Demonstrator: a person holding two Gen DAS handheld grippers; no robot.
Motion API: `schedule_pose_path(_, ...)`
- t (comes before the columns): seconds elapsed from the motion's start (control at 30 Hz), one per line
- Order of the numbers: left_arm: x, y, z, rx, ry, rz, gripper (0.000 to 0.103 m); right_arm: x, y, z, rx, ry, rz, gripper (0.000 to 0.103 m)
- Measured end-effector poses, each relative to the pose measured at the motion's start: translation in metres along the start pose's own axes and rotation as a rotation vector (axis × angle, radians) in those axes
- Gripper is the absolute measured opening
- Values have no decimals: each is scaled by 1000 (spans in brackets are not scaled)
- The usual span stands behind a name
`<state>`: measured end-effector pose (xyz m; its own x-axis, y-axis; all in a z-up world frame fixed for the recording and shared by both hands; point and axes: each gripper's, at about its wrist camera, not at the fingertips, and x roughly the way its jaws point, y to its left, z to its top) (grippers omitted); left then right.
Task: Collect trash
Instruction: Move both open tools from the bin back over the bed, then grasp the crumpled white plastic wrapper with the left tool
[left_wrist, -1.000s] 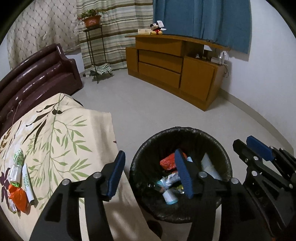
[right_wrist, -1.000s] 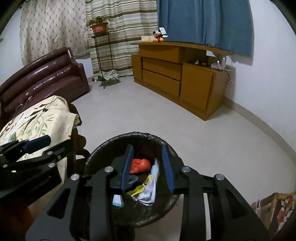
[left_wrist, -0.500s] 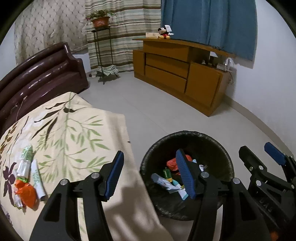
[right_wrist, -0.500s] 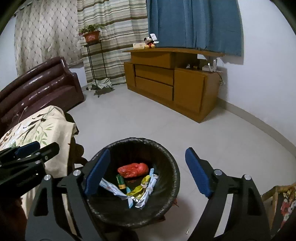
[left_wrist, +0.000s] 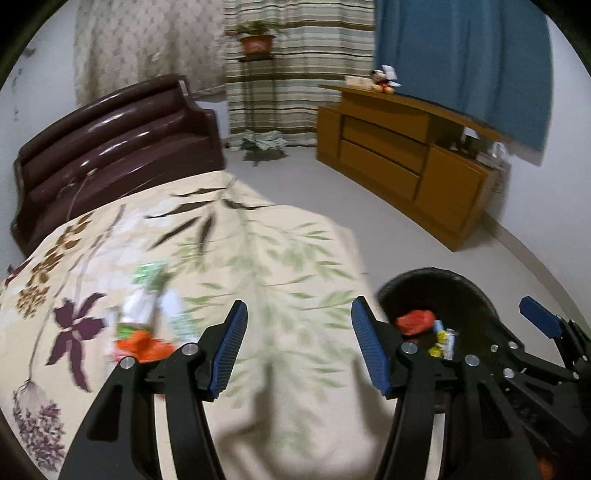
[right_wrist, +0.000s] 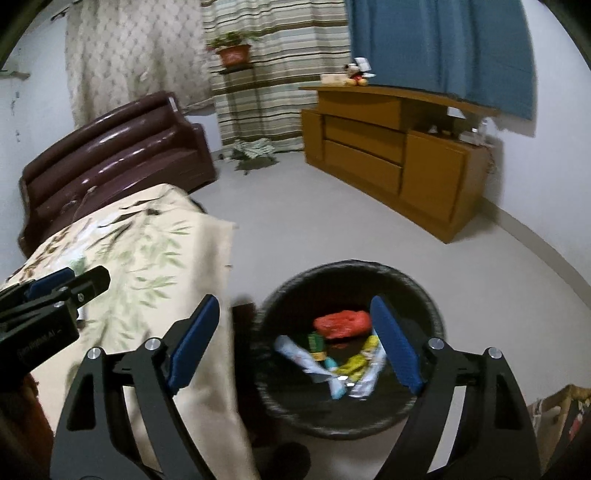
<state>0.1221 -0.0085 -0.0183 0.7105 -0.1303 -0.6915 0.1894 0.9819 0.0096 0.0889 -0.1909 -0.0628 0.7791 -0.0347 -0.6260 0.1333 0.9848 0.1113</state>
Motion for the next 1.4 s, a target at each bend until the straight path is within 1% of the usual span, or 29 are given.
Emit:
schedule_pose_path(0.13,-10,35,-4,-45,-6,57,58,-3,33,3,-43,-1,53,82)
schedule_pose_path(0.33,-24,91,-16,-129,-4,134,58,-5,68,5,-88,1,109,81)
schedule_pose_path(0.53,-29,134,-30,-198,19,181,58,-7,96,4,-121,11,145,81)
schedule_pose_path(0.63,-26,142,-36,-206,34,185,58,-5,104,1,-132,18,153,81)
schedule_pose_path(0.8,-15,143,-41,-196,64,172,58,-4,112,-1,-140,28,158,81)
schedule_pose_path(1.1,4,155,-43,-203,103,184,58,-3,115,-5,-141,45,163,81)
schedule_pose_path(1.27,0,162,-45,-210,105,187,58,-1,117,-6,-141,48,174,81)
schedule_pose_path(1.4,3,156,-39,-204,100,161,58,-1,119,-7,-142,51,179,81)
